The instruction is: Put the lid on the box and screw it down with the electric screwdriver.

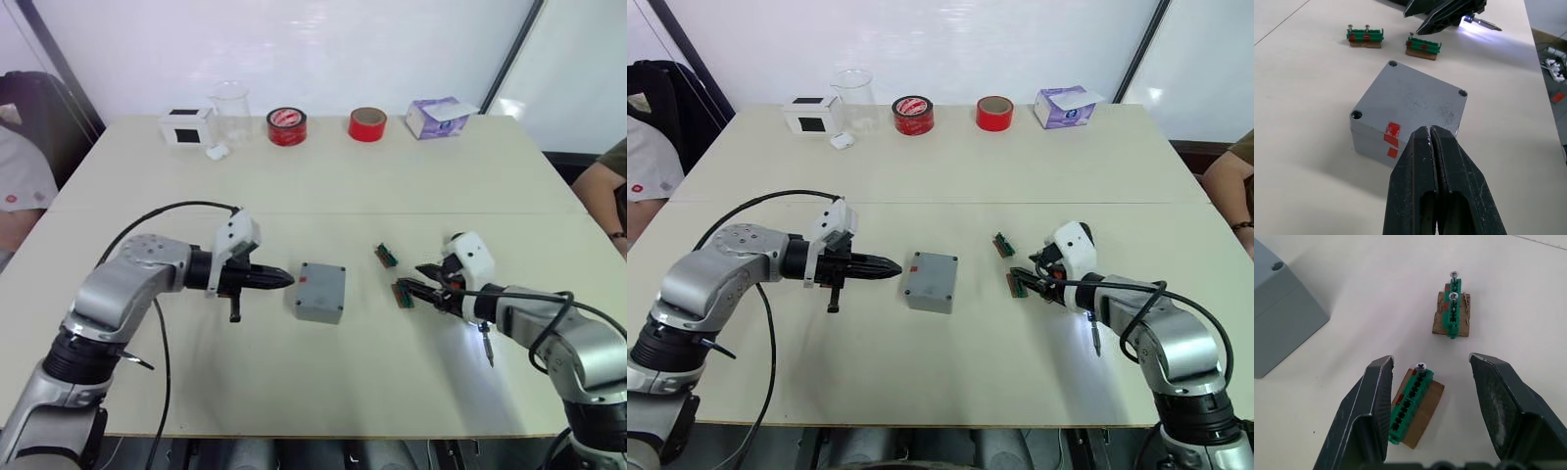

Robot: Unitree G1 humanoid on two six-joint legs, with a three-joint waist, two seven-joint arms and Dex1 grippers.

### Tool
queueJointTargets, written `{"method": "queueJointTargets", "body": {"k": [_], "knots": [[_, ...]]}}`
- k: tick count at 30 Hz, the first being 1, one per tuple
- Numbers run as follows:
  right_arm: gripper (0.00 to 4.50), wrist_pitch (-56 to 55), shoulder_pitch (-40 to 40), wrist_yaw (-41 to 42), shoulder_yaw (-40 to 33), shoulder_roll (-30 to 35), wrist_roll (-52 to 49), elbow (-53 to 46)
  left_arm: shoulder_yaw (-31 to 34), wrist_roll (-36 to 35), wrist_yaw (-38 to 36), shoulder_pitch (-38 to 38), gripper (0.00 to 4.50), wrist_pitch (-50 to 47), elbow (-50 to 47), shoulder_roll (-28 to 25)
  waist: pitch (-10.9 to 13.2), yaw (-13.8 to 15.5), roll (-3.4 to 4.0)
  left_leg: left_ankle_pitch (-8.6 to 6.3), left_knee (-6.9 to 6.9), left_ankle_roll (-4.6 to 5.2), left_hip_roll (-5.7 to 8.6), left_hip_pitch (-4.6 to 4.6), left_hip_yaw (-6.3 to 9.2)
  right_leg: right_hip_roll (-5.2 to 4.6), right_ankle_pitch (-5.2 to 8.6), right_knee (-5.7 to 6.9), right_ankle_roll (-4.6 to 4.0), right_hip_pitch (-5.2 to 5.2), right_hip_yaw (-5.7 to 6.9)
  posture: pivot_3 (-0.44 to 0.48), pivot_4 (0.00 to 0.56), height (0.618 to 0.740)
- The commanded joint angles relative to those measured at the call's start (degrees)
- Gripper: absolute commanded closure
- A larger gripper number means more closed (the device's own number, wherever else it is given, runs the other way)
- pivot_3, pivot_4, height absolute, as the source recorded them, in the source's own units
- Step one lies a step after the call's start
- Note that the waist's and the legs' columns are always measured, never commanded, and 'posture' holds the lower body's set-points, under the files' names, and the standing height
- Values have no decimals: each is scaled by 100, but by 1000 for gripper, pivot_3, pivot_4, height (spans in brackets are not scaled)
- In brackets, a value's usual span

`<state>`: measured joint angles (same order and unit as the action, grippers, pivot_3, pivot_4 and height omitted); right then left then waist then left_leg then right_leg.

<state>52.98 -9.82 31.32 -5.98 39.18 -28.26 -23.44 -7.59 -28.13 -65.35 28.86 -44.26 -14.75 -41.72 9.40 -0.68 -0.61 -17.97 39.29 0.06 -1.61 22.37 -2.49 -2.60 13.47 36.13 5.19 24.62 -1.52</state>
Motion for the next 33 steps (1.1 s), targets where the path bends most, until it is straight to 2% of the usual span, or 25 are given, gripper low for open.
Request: {"method": "queueJointTargets", "body": {"k": [1, 11, 14, 18, 33], "knots": [[1997, -101, -64, -7, -34, -30, 17, -114, 62, -80, 34, -24, 4500, 50, -154, -29, 0, 1, 0, 0, 0, 0, 0, 0, 0, 0, 0, 0, 0, 0, 0, 0, 150, 740], [1997, -136, -49, -74, 141, -84, 107, -48, 43, -59, 54, -59, 4500, 131, -93, -14, 0, 2, 0, 0, 0, 0, 0, 0, 0, 0, 0, 0, 0, 0, 0, 0, 150, 740], [2660, -161, -67, -97, 162, -90, 167, 13, 46, -56, 55, -74, 4500, 153, -86, -18, 0, 2, 0, 0, 0, 0, 0, 0, -1, 0, 0, 0, 0, 0, 0, 0, 150, 740], [4412, -188, -79, -80, 215, -61, 230, 72, 47, -50, 62, -84, 4500, 186, -70, -22, 0, 1, 0, 0, 0, 0, 0, 0, -4, 0, 0, 0, 0, 0, 0, 0, 150, 740], [4412, -211, -101, -9, 200, -46, 282, 81, 44, -32, 94, -100, 4500, 248, -25, 6, 0, 1, 0, 0, 0, 0, 0, 0, -8, 0, 0, 0, 0, 0, 0, 0, 150, 740]]}}
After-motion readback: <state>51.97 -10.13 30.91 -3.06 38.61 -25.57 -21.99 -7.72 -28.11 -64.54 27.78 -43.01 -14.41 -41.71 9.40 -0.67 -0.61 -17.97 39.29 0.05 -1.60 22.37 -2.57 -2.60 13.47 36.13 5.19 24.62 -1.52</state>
